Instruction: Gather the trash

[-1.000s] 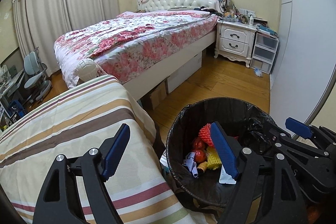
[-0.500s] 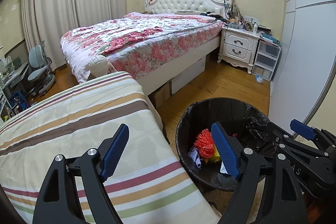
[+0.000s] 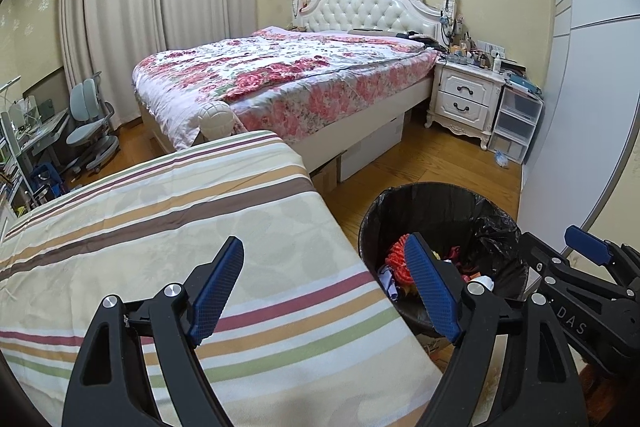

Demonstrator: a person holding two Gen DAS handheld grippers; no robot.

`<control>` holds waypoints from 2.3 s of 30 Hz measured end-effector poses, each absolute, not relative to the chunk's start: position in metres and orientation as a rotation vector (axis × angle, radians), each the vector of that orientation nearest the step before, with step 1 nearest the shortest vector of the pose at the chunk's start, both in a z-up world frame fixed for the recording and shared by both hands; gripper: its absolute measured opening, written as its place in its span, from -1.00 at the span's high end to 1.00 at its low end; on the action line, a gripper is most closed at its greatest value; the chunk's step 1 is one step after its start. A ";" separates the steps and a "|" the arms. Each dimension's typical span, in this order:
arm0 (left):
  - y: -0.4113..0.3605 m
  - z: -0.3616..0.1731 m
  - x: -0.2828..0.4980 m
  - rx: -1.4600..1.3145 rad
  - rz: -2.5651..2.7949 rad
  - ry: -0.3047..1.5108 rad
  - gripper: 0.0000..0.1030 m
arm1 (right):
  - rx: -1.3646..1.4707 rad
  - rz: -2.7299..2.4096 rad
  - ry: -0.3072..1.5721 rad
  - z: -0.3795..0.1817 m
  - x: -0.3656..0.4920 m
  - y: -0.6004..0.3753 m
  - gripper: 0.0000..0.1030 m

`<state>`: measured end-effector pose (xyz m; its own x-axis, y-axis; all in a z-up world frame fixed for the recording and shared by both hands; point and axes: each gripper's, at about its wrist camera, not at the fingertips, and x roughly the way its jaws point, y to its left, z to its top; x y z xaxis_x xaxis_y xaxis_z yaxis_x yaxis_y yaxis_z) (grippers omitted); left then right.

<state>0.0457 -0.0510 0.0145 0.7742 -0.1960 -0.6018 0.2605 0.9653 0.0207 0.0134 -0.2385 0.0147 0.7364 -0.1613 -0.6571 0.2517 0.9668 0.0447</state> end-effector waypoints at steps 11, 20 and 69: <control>-0.037 0.017 0.033 0.086 -0.232 0.635 -0.55 | 0.122 -0.210 0.710 0.015 0.002 -0.227 -0.28; -0.035 0.019 0.033 0.081 -0.231 0.629 -0.55 | 0.120 -0.206 0.707 0.015 0.000 -0.224 -0.28; -0.032 0.021 0.032 0.080 -0.248 0.626 -0.56 | 0.117 -0.207 0.702 0.015 -0.002 -0.222 -0.29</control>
<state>0.0323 -0.0319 0.0213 0.7821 -0.2055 -0.5883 0.2535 0.9673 -0.0008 -0.0017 -0.2215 0.0150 0.7442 -0.1495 -0.6511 0.2278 0.9730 0.0369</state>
